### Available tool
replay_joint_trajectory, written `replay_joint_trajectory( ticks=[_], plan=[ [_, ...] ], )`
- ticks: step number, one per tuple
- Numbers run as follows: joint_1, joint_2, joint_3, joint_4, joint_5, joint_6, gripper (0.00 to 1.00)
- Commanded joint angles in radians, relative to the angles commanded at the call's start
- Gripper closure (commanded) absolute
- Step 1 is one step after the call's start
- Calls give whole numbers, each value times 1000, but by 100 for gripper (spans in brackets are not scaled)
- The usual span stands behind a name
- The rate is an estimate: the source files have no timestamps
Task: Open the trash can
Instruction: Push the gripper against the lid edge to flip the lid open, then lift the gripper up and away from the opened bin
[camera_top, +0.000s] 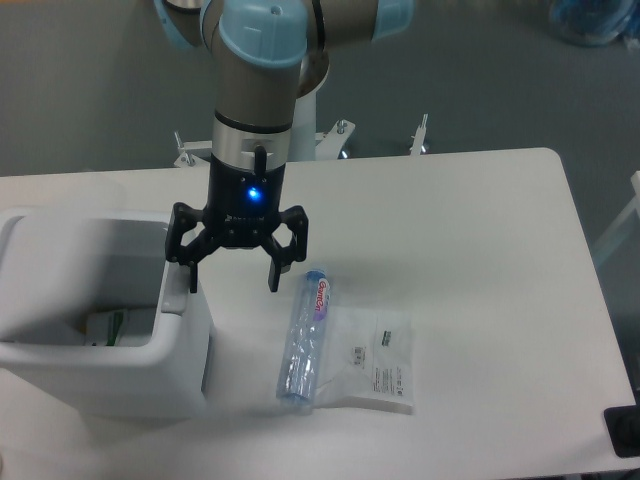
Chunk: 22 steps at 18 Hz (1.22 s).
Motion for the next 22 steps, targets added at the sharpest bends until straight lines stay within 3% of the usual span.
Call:
replay_joint_trajectory(
  ticks=[3, 10, 17, 22],
  plan=[
    [2, 0, 0, 0, 0, 0, 0],
    [23, 11, 71, 0, 0, 9, 0],
    [132, 12, 146, 6, 34, 20, 0],
    [156, 2, 157, -14, 173, 230, 0]
  ],
)
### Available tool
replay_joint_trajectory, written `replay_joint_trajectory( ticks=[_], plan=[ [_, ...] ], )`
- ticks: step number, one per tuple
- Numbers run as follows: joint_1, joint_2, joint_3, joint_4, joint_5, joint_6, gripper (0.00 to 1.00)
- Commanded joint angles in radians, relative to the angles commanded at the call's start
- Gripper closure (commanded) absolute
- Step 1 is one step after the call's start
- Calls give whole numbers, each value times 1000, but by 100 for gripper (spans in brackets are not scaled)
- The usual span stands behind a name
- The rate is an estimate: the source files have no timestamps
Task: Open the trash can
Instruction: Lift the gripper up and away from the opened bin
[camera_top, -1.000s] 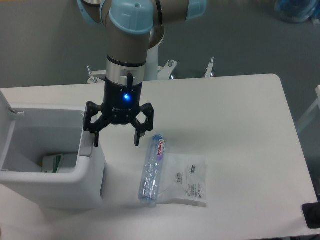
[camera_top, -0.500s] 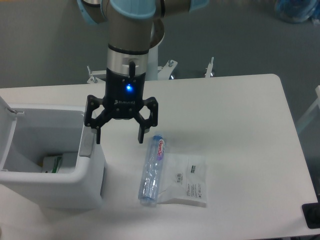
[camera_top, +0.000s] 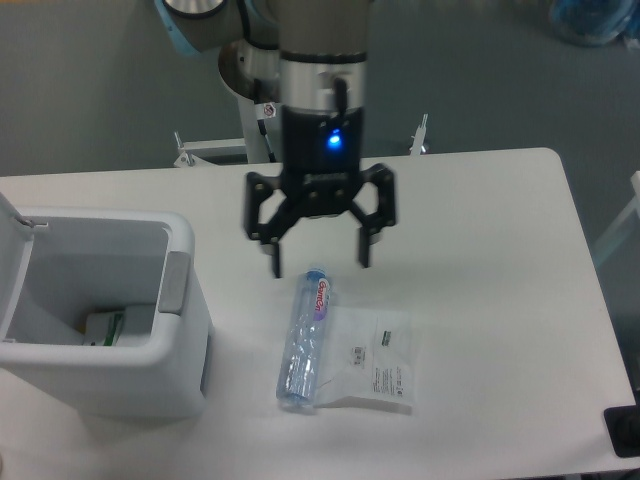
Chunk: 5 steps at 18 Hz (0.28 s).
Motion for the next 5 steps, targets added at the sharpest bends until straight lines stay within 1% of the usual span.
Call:
replay_joint_trajectory(
  ticks=[2, 5],
  plan=[
    [14, -2, -5, -3, 40, 55, 0],
    [35, -6, -5, -15, 54, 91, 0]
  ],
)
